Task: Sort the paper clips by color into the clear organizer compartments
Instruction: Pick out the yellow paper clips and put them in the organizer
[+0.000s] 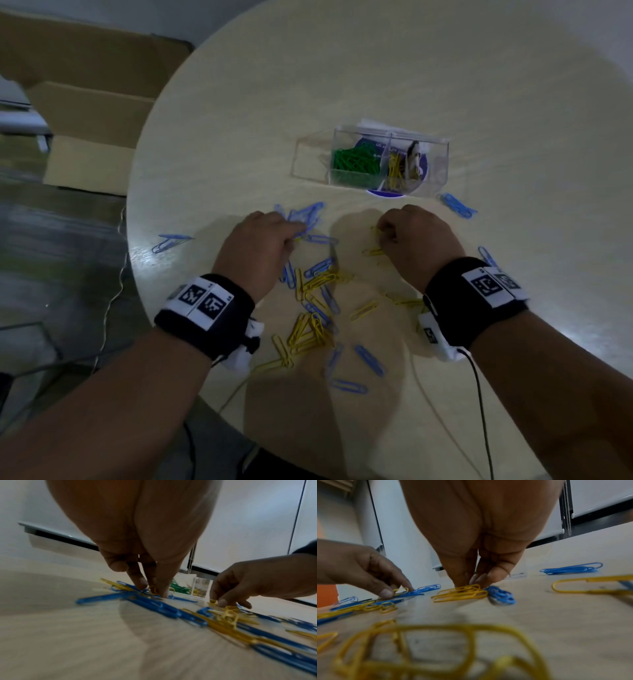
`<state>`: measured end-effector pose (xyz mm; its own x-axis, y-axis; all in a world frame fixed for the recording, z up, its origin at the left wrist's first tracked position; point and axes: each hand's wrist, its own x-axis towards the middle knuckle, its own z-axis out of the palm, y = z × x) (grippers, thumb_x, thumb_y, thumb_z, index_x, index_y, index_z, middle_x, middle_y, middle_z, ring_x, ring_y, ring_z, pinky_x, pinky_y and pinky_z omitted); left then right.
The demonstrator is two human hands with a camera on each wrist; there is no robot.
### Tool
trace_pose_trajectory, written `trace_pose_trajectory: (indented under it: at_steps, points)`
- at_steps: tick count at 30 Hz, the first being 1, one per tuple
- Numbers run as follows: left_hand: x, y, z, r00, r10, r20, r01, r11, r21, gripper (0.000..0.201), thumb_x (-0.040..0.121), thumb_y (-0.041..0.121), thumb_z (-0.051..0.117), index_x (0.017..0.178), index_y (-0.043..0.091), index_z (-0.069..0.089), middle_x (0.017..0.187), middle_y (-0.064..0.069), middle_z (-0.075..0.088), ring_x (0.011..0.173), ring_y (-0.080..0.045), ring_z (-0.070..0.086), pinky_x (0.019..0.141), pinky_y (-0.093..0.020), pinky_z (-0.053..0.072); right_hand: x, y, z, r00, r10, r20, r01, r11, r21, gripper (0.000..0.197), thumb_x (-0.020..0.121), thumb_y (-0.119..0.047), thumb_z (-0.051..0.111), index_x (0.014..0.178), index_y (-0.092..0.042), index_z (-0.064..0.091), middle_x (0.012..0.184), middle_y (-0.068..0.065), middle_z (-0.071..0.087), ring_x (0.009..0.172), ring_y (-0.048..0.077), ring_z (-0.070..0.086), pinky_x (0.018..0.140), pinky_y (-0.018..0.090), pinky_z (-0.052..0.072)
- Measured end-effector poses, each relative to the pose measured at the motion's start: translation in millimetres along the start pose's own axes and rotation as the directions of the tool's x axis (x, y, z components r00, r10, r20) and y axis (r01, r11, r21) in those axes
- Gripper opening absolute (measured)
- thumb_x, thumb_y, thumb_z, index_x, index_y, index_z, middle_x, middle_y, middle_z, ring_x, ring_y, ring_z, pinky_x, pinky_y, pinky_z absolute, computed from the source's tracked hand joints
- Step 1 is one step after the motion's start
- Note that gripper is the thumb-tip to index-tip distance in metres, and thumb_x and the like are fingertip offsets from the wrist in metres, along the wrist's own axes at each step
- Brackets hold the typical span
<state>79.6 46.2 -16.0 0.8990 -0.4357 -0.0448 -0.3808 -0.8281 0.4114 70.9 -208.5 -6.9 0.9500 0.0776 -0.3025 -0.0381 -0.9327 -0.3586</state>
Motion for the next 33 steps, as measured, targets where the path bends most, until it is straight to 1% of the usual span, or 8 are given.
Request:
trace_pose_trajectory:
  at_steps: [4, 7, 14, 18, 22, 25, 29, 33]
  points:
    - [-17, 8, -2, 1.000, -0.020, -0.023, 0.016, 0.990, -0.144, 0.020, 0.083, 0.019, 0.071, 0.102, 0.024, 0.071, 0.083, 0.006, 0.063, 0.083, -0.019, 0.057, 0.078, -0.029, 0.043, -2, -3, 0, 1.000, 0.013, -0.006, -0.013, 0.999, -0.032, 0.020, 0.087, -0.025, 0.056, 0.103, -0.018, 0.064, 0.098, 0.011, 0.059, 0.092, 0.034, 0.055, 0.077, 0.038, 0.047]
    - [-29, 15, 8, 0.997, 0.044, 0.067, -0.036, 0.993, -0.116, 0.016, 0.080, 0.022, 0.071, 0.096, 0.021, 0.071, 0.080, 0.003, 0.063, 0.082, -0.023, 0.059, 0.076, -0.031, 0.044, -2, -5, 0, 1.000, 0.018, -0.012, -0.018, 0.999, -0.041, 0.018, 0.087, -0.026, 0.056, 0.102, -0.018, 0.064, 0.098, 0.010, 0.059, 0.091, 0.033, 0.055, 0.076, 0.037, 0.046]
    - [-14, -8, 4, 0.996, -0.089, 0.008, 0.089, 0.995, -0.038, 0.020, 0.080, 0.014, 0.070, 0.098, 0.022, 0.072, 0.084, 0.000, 0.065, 0.084, -0.028, 0.058, 0.078, -0.036, 0.045, -6, -4, 1, 1.000, 0.017, -0.018, -0.017, 1.000, -0.018, 0.022, 0.089, -0.029, 0.054, 0.103, -0.016, 0.064, 0.099, 0.012, 0.058, 0.092, 0.034, 0.056, 0.077, 0.038, 0.046]
    - [-19, -8, -4, 0.980, -0.189, -0.068, 0.176, 0.971, -0.159, 0.017, 0.079, 0.017, 0.072, 0.096, 0.021, 0.073, 0.083, 0.000, 0.067, 0.082, -0.024, 0.062, 0.079, -0.033, 0.049, -15, -2, 0, 0.999, -0.007, 0.040, 0.009, 0.999, -0.044, 0.038, 0.083, -0.041, 0.061, 0.115, -0.019, 0.063, 0.107, 0.009, 0.055, 0.099, 0.030, 0.054, 0.084, 0.036, 0.045]
    - [-33, 17, 2, 0.991, -0.135, 0.004, 0.132, 0.968, -0.215, 0.017, 0.079, 0.023, 0.072, 0.096, 0.021, 0.074, 0.082, 0.002, 0.068, 0.081, -0.020, 0.063, 0.078, -0.031, 0.050, -21, 2, 0, 0.994, -0.074, 0.082, 0.081, 0.993, -0.089, 0.041, 0.081, -0.031, 0.065, 0.120, -0.020, 0.063, 0.112, 0.009, 0.054, 0.103, 0.032, 0.054, 0.089, 0.037, 0.044]
    - [-37, 33, 14, 0.995, -0.054, 0.080, 0.065, 0.989, -0.136, 0.021, 0.079, 0.023, 0.074, 0.099, 0.020, 0.074, 0.081, -0.001, 0.066, 0.083, -0.025, 0.061, 0.076, -0.033, 0.047, -24, 2, 2, 0.992, -0.117, 0.037, 0.120, 0.989, -0.085, 0.027, 0.085, -0.022, 0.061, 0.111, -0.020, 0.068, 0.104, 0.008, 0.058, 0.097, 0.031, 0.056, 0.085, 0.035, 0.044]
    - [-31, 32, 12, 0.994, -0.090, 0.067, 0.095, 0.992, -0.082, 0.011, 0.077, 0.018, 0.073, 0.088, 0.019, 0.072, 0.081, -0.002, 0.061, 0.082, -0.027, 0.060, 0.075, -0.034, 0.046, -26, -1, 3, 0.993, -0.100, 0.055, 0.105, 0.991, -0.084, 0.021, 0.087, -0.023, 0.055, 0.104, -0.019, 0.066, 0.099, 0.007, 0.059, 0.093, 0.029, 0.055, 0.080, 0.035, 0.044]
    - [-25, 25, 6, 0.990, -0.078, 0.115, 0.074, 0.997, 0.037, 0.010, 0.076, 0.024, 0.060, 0.082, 0.017, 0.066, 0.082, -0.005, 0.057, 0.081, -0.031, 0.059, 0.069, -0.039, 0.050, -26, -7, 3, 0.994, -0.068, 0.091, 0.079, 0.989, -0.122, 0.020, 0.086, -0.025, 0.054, 0.100, -0.012, 0.063, 0.097, 0.012, 0.058, 0.091, 0.033, 0.055, 0.075, 0.038, 0.048]
